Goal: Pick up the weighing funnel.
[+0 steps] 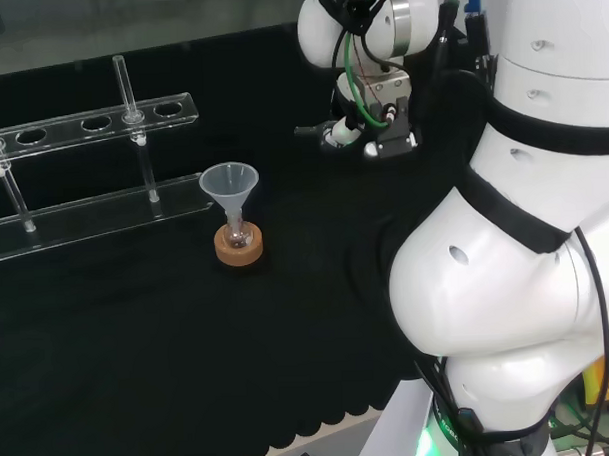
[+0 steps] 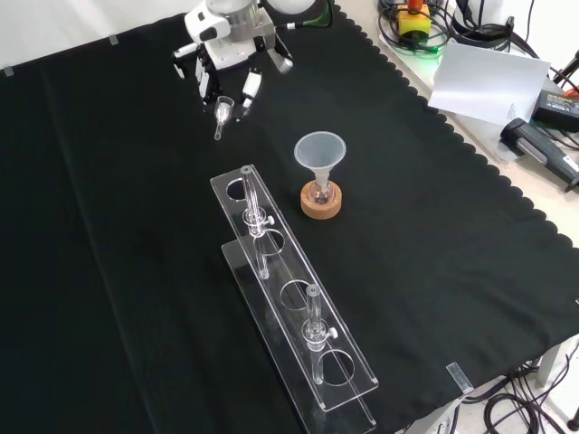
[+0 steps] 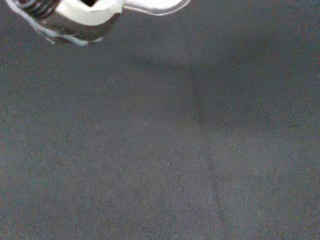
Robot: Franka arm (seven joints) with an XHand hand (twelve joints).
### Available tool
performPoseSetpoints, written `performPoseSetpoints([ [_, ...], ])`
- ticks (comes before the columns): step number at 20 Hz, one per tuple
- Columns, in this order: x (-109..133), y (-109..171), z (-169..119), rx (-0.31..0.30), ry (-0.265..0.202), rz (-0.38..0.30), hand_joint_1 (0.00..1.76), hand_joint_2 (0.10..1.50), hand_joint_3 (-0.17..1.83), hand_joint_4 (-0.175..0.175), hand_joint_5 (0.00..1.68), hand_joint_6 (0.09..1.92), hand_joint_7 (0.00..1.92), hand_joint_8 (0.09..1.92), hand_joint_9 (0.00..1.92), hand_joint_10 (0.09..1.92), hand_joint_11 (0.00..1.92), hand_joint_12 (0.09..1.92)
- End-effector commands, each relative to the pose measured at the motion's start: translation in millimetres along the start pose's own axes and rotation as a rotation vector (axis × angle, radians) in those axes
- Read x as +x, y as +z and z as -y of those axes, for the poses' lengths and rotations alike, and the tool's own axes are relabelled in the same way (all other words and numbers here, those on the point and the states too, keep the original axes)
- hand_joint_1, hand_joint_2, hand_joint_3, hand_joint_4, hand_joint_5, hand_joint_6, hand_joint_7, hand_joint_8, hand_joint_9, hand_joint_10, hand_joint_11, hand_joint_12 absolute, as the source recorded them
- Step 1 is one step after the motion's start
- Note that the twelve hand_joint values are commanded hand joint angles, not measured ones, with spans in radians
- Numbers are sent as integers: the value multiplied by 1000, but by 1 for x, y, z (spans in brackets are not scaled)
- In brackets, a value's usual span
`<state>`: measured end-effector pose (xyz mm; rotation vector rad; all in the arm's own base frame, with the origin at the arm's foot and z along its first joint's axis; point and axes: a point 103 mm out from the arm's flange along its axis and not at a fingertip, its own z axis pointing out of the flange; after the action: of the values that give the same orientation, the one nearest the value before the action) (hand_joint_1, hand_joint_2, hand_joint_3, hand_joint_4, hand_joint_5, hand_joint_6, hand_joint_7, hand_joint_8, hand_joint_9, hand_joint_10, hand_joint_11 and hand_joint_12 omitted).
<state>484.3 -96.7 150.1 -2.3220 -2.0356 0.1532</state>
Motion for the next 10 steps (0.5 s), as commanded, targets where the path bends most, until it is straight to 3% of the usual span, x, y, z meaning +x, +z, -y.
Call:
performPoseSetpoints([
  [1,5,-19,15,-8,-5,4,1111,847,225,175,1367,351,1575,87,1171,171,0,1558],
  [10,18,-34,19,-14,-12,30,1111,845,230,175,1368,349,1574,87,1168,166,0,1558],
])
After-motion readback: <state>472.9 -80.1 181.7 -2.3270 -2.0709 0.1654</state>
